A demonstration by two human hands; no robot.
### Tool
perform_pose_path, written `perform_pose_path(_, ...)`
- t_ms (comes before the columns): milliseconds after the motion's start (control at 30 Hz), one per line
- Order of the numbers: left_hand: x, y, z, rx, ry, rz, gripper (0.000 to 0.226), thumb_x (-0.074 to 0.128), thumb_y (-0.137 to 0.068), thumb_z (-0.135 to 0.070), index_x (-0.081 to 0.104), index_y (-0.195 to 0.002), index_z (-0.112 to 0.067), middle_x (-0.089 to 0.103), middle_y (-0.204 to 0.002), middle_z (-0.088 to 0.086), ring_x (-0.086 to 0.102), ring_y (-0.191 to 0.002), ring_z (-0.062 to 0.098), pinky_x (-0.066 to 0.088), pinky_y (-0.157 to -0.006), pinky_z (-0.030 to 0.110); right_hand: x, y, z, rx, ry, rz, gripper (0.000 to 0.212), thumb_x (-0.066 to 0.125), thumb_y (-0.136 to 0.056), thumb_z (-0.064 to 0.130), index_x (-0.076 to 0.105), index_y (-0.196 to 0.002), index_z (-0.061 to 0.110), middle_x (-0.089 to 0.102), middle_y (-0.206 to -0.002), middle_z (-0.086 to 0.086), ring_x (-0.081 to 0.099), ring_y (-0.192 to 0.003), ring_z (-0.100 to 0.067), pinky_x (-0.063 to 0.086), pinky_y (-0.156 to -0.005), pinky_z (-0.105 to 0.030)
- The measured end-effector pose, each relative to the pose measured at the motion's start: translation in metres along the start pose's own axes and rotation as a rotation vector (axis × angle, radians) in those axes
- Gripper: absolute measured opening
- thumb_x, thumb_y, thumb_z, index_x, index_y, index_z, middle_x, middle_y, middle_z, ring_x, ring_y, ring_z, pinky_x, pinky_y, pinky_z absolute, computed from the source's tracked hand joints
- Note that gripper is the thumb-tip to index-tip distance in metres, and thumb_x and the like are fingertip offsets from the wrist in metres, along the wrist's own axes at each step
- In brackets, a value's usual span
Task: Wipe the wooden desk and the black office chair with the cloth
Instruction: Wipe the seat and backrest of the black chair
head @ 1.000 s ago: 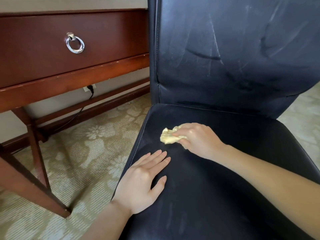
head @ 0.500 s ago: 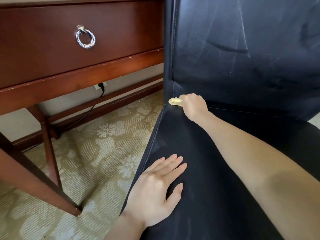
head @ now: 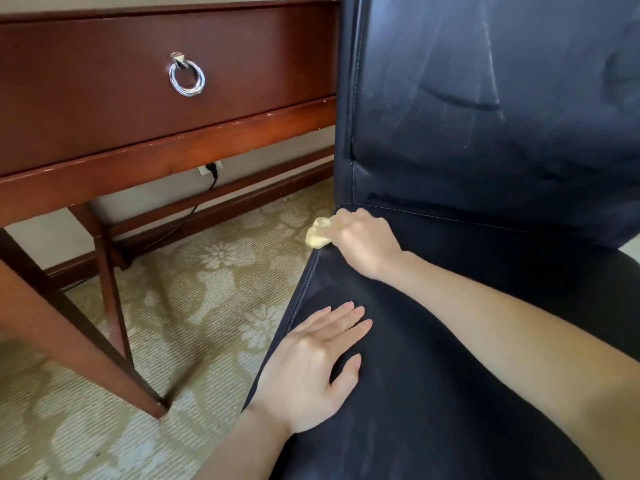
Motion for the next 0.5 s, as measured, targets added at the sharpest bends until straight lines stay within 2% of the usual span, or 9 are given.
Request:
perform_pose_path(133,-0.002,0.0,-0.004,0.004,-0.002,0.02,0.048,0.037,-0.094,-0.034,0.052,-0.137,-0.021,0.041,-0.146,-0.01,0.024,-0.14,-0.003,0.011,-0.117,0.018,-0.012,0.036,0.032,-0.215,-0.114,0.053,0.039,0.043,-0.101,0.021,0.048,-0.13,0.045,0.05,-0.117,0.002,0.048,-0.103,-0.022,0.032,-0.058,-0.03)
perform_pose_path(300,-0.003,0.001,-0.005,0.011,-0.008,0.033,0.05,0.036,-0.093,-0.036,0.048,-0.14,-0.022,0.036,-0.149,-0.011,0.019,-0.14,-0.006,0.008,-0.117,0.019,-0.02,0.055,0.037,-0.323,-0.288,0.153,0.036,0.047,-0.099,0.023,0.055,-0.128,0.042,0.052,-0.12,0.003,0.047,-0.101,-0.019,0.036,-0.062,-0.031)
perform_pose_path(400,-0.002,0.001,-0.005,0.012,-0.024,0.03,0.051,0.036,-0.093,-0.036,0.048,-0.14,-0.022,0.036,-0.148,-0.011,0.018,-0.141,-0.004,0.007,-0.117,0.018,-0.021,0.051,0.032,-0.4,-0.181,0.144,0.034,0.044,-0.1,0.028,0.053,-0.129,0.042,0.053,-0.118,0.001,0.046,-0.1,-0.018,0.034,-0.058,-0.03)
perform_pose_path(500,-0.001,0.001,-0.005,0.016,-0.033,0.029,0.05,0.036,-0.093,-0.035,0.049,-0.14,-0.022,0.038,-0.148,-0.01,0.022,-0.142,-0.001,0.013,-0.118,0.022,-0.018,0.027,0.008,-0.318,-0.051,0.104,0.036,0.037,-0.103,0.029,0.045,-0.134,0.045,0.05,-0.114,0.003,0.045,-0.101,-0.019,0.033,-0.06,-0.03)
Point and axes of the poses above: each hand's wrist, its own y-axis away from the middle knuckle, its own x-axis out of the palm, z = x × y, the point moved 6 cm from there along -y, towards the middle knuckle
